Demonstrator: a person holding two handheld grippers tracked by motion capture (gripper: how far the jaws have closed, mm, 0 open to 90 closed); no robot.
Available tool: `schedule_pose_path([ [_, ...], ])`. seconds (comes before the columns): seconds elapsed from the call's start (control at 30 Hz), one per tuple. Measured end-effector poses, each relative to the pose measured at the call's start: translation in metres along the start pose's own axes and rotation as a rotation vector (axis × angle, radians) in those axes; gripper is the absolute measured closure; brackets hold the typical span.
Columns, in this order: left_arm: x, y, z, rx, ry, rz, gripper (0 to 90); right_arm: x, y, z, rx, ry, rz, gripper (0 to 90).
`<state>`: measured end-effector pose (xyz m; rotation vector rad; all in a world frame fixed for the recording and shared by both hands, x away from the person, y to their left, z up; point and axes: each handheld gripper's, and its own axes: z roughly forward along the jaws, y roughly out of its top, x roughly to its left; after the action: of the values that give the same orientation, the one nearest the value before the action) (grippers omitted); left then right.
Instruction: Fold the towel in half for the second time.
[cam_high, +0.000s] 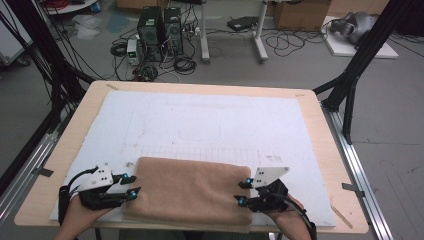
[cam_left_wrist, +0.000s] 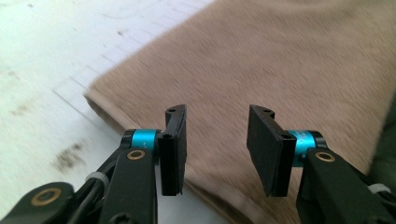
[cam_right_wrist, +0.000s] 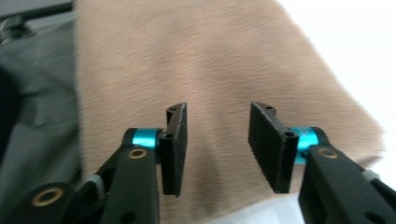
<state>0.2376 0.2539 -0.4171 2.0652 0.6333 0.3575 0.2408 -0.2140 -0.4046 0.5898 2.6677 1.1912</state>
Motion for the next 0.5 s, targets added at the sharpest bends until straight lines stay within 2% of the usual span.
schedule_pose_path([
  [0.13, 0.014, 0.016, 0.01, -0.003, 0.029, -0.017, 51.6, -0.02, 0.005, -0.002, -0.022, -0.077, 0.039, 46.8],
  [0.2, 0.023, 0.022, 0.018, 0.0, 0.046, -0.031, 48.5, -0.031, 0.007, -0.001, -0.034, -0.101, 0.053, 45.3],
  [0.3, 0.038, 0.024, 0.029, 0.014, 0.077, -0.056, 46.9, -0.049, 0.009, 0.004, -0.054, -0.105, 0.082, 43.2],
  [0.37, 0.046, 0.023, 0.036, 0.029, 0.084, -0.081, 44.6, -0.058, 0.01, 0.008, -0.067, -0.093, 0.106, 42.0],
  [0.43, 0.053, 0.021, 0.042, 0.046, 0.089, -0.094, 44.5, -0.065, 0.01, 0.015, -0.045, -0.101, 0.095, 40.8],
  [0.5, 0.058, 0.019, 0.048, 0.054, 0.08, -0.113, 43.6, -0.071, 0.008, 0.021, -0.028, -0.094, 0.115, 39.0],
])
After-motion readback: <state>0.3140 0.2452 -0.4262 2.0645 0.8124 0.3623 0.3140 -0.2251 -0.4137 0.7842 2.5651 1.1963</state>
